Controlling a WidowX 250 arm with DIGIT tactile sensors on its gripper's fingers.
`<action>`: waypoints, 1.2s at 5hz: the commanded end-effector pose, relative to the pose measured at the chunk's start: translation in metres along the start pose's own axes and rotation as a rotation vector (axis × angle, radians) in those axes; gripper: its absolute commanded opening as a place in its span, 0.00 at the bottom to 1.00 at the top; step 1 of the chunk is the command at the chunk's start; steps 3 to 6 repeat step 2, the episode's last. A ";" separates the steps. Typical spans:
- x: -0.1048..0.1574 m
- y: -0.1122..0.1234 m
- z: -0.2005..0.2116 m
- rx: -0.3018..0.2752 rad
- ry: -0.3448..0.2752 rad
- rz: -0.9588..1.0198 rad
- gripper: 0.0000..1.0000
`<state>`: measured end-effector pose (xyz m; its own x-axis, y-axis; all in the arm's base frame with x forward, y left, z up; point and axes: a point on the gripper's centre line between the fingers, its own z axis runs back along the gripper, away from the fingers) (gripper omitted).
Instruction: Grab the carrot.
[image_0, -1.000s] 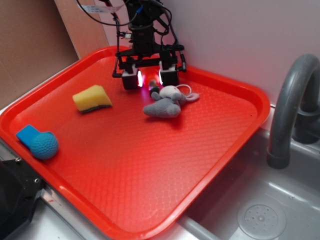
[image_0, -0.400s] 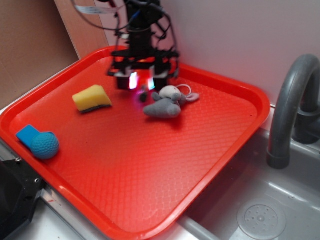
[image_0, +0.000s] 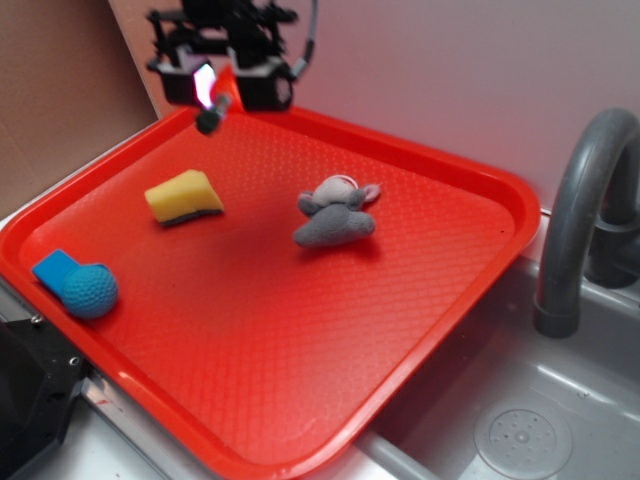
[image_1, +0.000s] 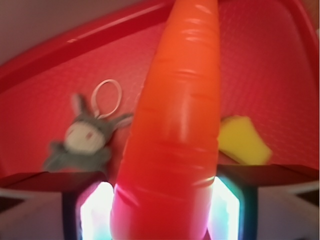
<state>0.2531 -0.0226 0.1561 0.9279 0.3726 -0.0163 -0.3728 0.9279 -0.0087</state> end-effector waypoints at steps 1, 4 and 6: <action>-0.013 0.029 0.048 -0.061 -0.068 -0.229 0.00; -0.011 0.035 0.045 -0.078 -0.086 -0.271 0.00; -0.011 0.035 0.045 -0.078 -0.086 -0.271 0.00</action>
